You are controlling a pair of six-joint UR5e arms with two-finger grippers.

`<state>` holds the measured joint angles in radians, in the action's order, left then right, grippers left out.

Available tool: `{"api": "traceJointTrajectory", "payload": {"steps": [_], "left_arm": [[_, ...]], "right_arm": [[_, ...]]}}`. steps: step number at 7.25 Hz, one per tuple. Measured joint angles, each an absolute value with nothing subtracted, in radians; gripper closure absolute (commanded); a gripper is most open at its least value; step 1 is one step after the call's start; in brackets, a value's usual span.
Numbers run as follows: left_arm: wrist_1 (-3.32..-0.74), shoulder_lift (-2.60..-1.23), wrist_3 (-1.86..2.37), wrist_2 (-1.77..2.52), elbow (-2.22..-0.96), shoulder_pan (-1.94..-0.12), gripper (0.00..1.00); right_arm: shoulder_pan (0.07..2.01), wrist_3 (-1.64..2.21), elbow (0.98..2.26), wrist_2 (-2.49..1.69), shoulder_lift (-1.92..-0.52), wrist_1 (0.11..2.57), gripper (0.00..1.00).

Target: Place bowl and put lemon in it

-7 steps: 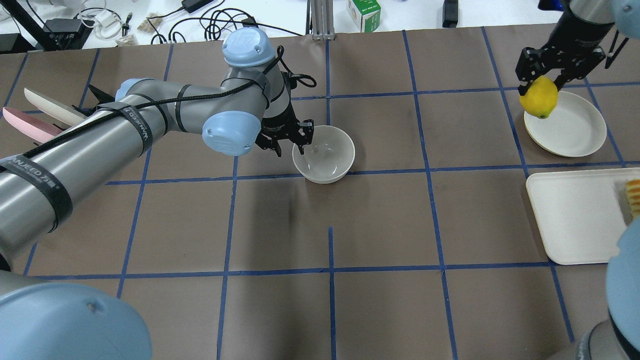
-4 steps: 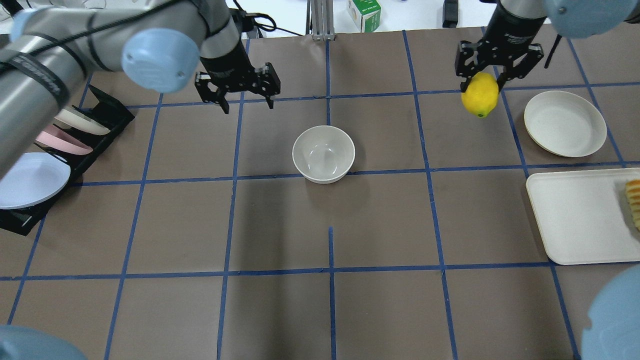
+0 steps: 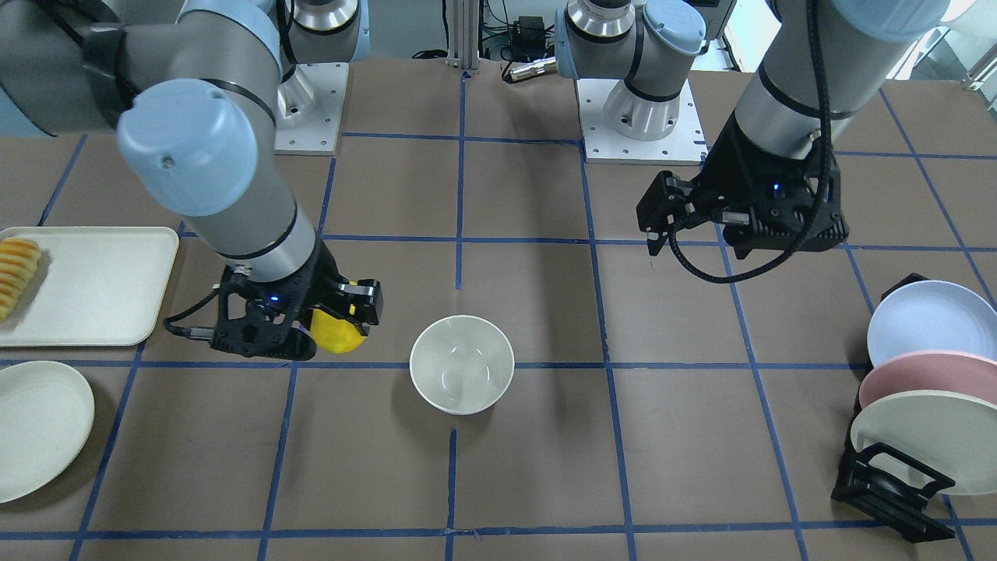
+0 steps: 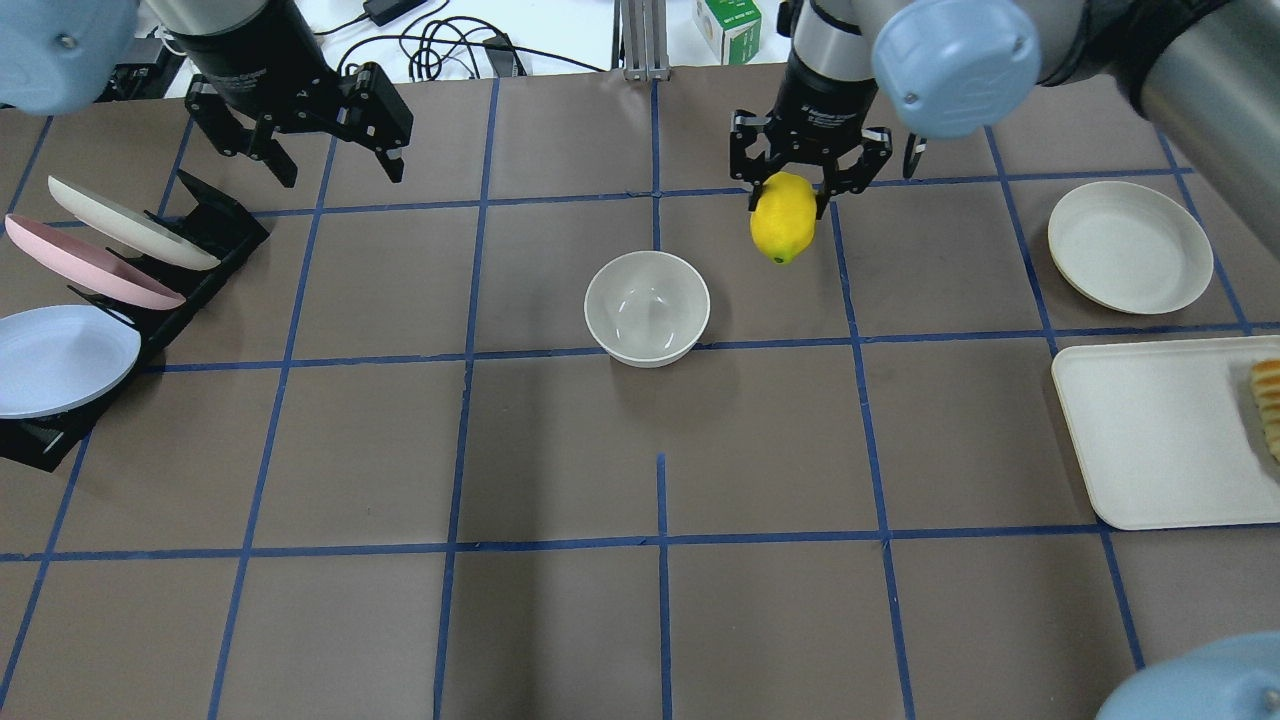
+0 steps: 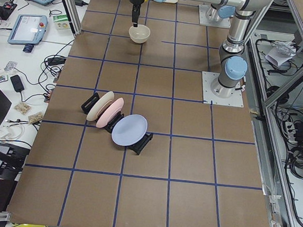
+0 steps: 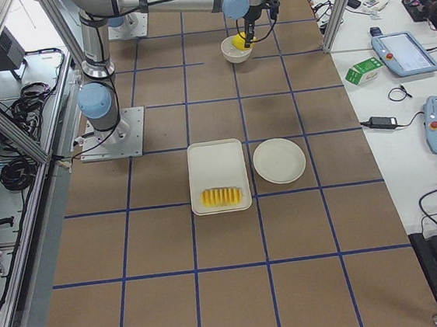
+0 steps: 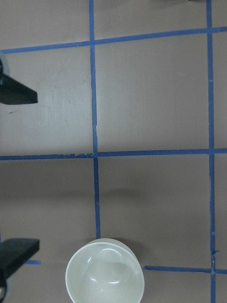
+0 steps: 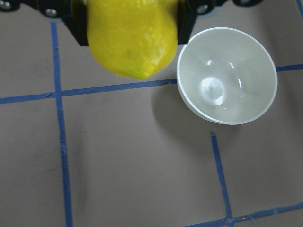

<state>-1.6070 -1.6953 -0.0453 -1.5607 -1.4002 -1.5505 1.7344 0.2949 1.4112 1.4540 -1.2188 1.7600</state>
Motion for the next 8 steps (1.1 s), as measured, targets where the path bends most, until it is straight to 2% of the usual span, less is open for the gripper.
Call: {"api": "traceJointTrajectory", "payload": {"steps": [3,8], "left_arm": [[-1.614,-1.673,-0.042,-1.570,-1.426,-1.549,0.00],[-1.617,-1.667,-0.037,-1.573,-1.431,-1.552,0.00]], "right_arm": [[1.861,0.392,1.413,1.451,-1.104,1.926,1.00],[1.889,0.426,1.417,1.442,-0.997,1.968,1.00]]}}
